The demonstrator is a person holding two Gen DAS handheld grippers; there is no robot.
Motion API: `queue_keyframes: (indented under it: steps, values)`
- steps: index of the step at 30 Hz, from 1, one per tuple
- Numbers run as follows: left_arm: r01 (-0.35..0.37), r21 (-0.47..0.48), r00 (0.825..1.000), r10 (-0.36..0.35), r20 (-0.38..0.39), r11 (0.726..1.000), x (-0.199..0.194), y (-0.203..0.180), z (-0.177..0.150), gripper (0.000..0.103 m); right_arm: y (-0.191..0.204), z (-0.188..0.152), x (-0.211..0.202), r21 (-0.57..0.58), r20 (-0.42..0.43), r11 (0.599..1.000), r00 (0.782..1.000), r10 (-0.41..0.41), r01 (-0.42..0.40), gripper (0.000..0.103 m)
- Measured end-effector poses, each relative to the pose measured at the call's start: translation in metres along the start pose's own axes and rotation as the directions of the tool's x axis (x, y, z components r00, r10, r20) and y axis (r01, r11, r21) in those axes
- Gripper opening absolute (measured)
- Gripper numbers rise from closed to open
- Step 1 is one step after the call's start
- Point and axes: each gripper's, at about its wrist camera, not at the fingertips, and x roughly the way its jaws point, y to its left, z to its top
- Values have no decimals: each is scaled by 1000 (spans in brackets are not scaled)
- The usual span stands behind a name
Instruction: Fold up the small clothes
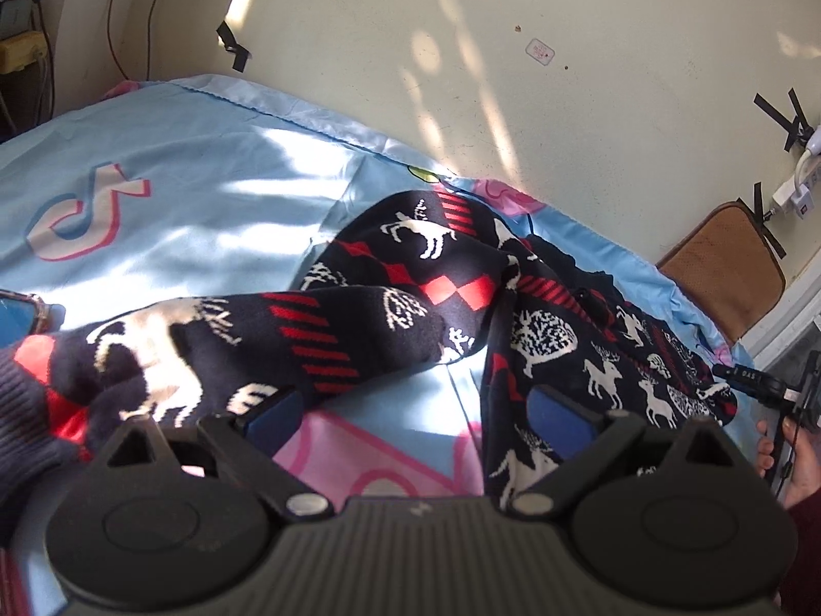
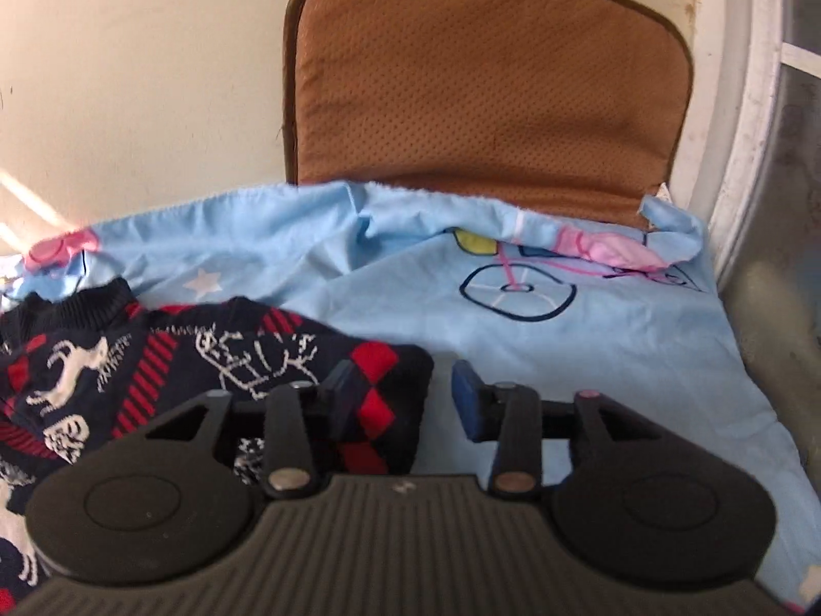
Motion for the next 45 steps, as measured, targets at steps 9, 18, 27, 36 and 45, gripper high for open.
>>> queue_keyframes:
  steps: [9,18,27,36,45]
  values:
    - [-148,-100,969,164,185,984,-99,62,3,98,118,23,-95,-199,39,913,928,371,-356,50]
    - [-162,-203,933,217,286,966,-164,121,-18,98,376,-73,-180,-670,-293,329,644,707,-666,50]
    - [-149,-194,937,201,285,970,-195,151,-41,98,491,-174,-204,-884,-336,26,674,657,-467,50]
    - [-81,-218,943,146,299,972,-182,151,-31,98,473,-79,-204,-819,-105,306,652,751,-485,7]
    - [46,-50,973,-33,229,998,-99,76,18,98,299,103,-184,-391,386,845,769,509,-364,7]
